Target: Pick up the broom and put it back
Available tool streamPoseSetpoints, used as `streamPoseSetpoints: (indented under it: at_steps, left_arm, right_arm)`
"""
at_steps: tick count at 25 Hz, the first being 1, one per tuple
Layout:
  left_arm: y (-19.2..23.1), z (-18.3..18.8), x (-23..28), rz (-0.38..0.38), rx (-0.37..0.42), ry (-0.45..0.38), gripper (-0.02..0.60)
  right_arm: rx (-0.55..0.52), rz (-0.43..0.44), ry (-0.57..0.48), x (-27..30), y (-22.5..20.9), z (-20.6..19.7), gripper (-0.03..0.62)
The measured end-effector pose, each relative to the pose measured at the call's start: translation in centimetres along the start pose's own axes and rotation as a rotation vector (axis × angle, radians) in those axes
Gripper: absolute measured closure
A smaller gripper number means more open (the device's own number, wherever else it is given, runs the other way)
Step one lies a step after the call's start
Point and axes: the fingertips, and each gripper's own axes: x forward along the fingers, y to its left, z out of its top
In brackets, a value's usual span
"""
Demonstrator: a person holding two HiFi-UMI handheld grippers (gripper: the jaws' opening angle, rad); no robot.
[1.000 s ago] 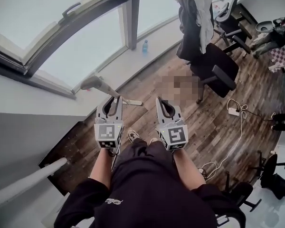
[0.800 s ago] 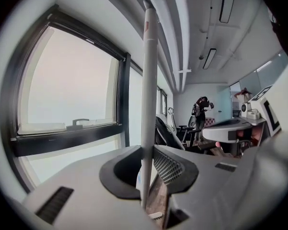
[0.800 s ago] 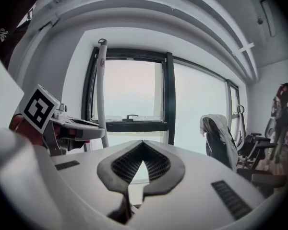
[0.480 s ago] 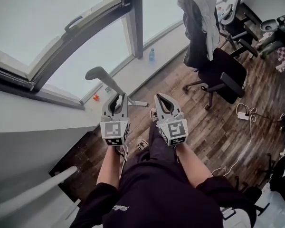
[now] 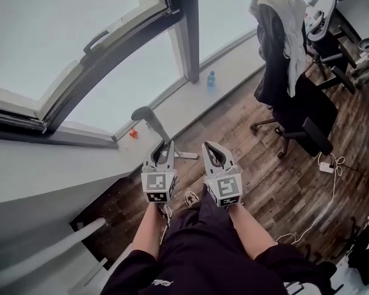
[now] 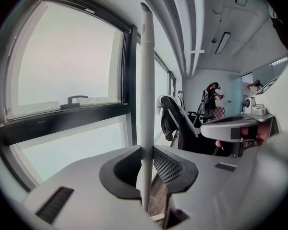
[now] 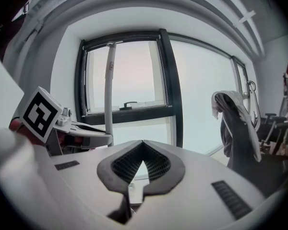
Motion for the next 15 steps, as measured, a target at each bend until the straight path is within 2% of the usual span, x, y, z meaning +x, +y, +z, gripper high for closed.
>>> streamPoseSetpoints:
  at_steps: [5, 9, 15]
  left_arm:
    - [1.1, -0.9, 4.9, -0.009, 0.004, 0.067, 0.505]
    - [1.9, -0.9, 9.5, -0.007, -0.009, 0.075, 0.505]
    - [3.0, 0.2, 17.8, -0.044, 0.014, 0.09, 0.505]
  right_arm:
    - [0.041, 0.001, 0.044, 3.0, -3.1, -1.0, 0.572]
    - [0.051, -0.012, 0.032, 5.8, -6.7, -0.9, 0.572]
    - [0.058, -0.033, 0.03, 9.6, -11.5, -0.7, 0.572]
